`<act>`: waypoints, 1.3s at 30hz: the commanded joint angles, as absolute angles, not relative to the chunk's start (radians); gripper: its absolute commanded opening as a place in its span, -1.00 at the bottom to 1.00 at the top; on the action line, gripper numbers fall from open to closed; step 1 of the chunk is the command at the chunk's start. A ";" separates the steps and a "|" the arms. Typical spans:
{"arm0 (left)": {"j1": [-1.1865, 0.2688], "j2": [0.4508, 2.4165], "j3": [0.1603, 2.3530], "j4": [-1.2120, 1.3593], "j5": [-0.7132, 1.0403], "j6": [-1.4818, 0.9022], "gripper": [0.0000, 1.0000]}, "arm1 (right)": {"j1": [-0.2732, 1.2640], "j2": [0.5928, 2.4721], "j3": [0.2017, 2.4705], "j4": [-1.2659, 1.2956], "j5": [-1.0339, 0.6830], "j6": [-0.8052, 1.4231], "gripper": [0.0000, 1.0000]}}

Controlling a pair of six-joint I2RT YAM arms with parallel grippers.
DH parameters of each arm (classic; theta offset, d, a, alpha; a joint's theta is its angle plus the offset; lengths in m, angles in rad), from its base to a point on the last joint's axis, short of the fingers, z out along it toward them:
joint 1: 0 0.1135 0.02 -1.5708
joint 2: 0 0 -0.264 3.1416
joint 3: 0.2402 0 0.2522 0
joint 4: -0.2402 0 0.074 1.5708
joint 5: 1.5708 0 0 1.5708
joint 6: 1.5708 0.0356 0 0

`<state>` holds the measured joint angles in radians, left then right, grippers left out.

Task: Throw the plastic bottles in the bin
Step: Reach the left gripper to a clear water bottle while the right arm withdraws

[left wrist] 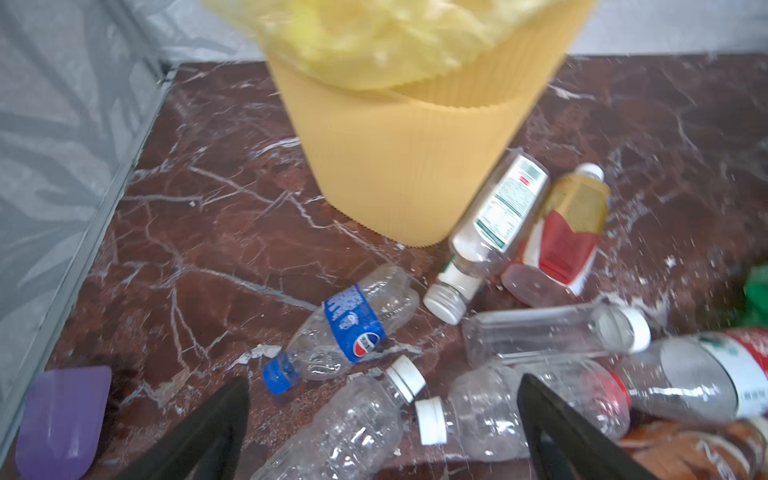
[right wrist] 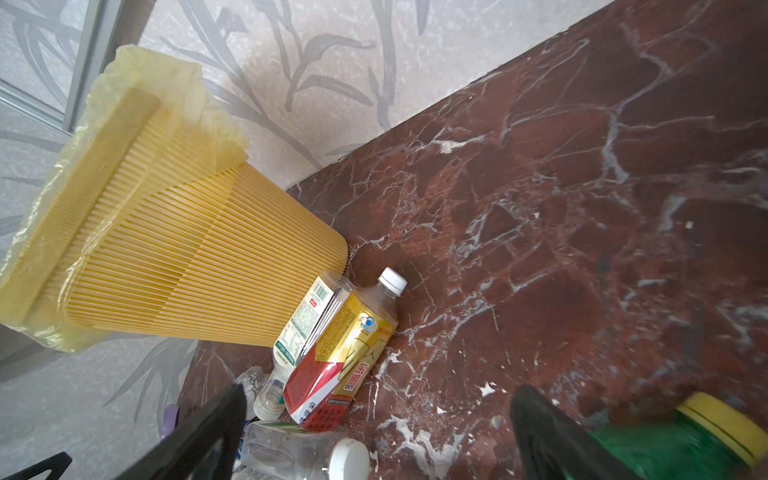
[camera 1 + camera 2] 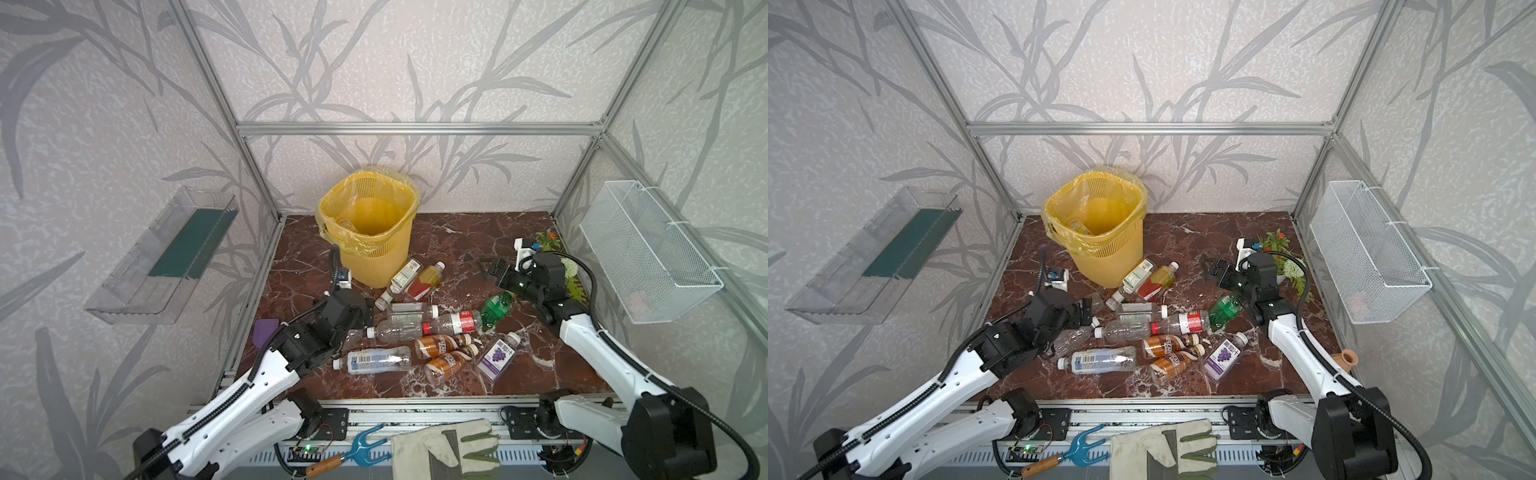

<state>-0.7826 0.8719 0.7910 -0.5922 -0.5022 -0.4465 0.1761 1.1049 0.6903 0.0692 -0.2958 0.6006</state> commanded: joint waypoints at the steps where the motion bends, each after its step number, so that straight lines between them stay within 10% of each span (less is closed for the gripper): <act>1: -0.929 0.944 0.845 -0.613 -0.653 -0.315 0.98 | 0.159 1.035 0.660 -0.012 -0.207 0.599 0.98; 10: -1.109 1.123 0.949 -0.798 -0.313 -0.005 0.97 | 0.085 0.932 0.591 -0.056 -0.199 0.631 0.98; 39: -1.140 1.225 0.875 -0.889 -0.186 0.391 0.51 | 0.064 0.985 0.562 0.047 -0.245 0.696 0.98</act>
